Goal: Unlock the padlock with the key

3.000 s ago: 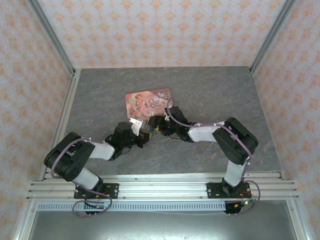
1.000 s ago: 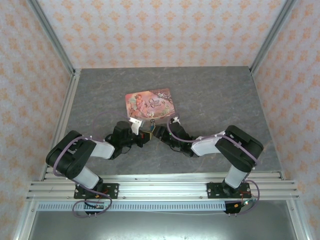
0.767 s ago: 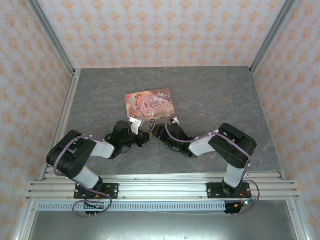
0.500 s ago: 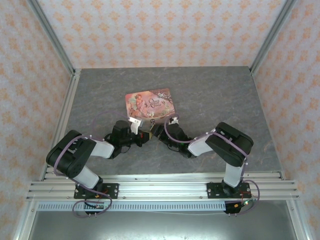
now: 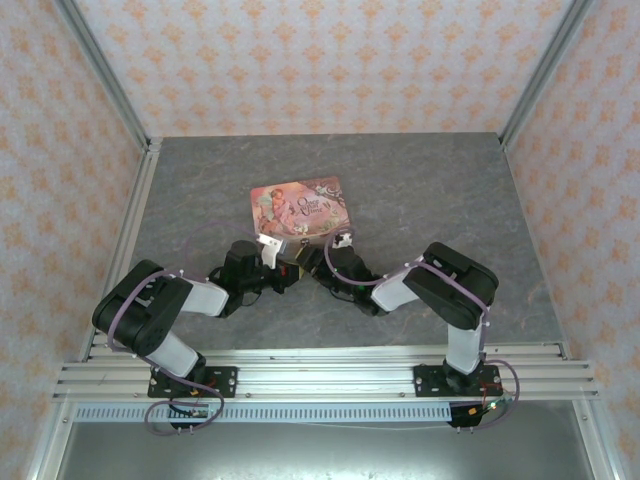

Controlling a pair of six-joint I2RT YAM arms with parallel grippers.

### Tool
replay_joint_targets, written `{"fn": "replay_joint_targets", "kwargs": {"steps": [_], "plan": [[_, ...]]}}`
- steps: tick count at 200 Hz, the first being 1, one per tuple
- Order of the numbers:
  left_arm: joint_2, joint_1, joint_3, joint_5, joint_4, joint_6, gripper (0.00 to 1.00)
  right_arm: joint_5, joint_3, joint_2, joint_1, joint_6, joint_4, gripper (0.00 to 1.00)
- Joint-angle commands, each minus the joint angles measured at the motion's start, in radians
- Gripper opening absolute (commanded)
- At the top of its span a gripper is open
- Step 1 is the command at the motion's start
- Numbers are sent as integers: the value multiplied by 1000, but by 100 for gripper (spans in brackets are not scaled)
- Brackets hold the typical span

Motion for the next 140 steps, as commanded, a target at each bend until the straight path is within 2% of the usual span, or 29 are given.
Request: {"fn": "replay_joint_targets", "kwargs": {"steps": [1, 67, 110, 140], "plan": [[16, 8, 19, 24, 49, 0, 0, -10, 38, 12, 7, 14, 44, 58], [18, 8, 15, 25, 49, 1, 0, -15, 60, 47, 8, 49, 51, 56], [18, 8, 15, 20, 39, 9, 0, 19, 31, 22, 8, 44, 41, 28], [16, 9, 16, 16, 32, 10, 0, 33, 23, 3, 7, 20, 7, 18]]}}
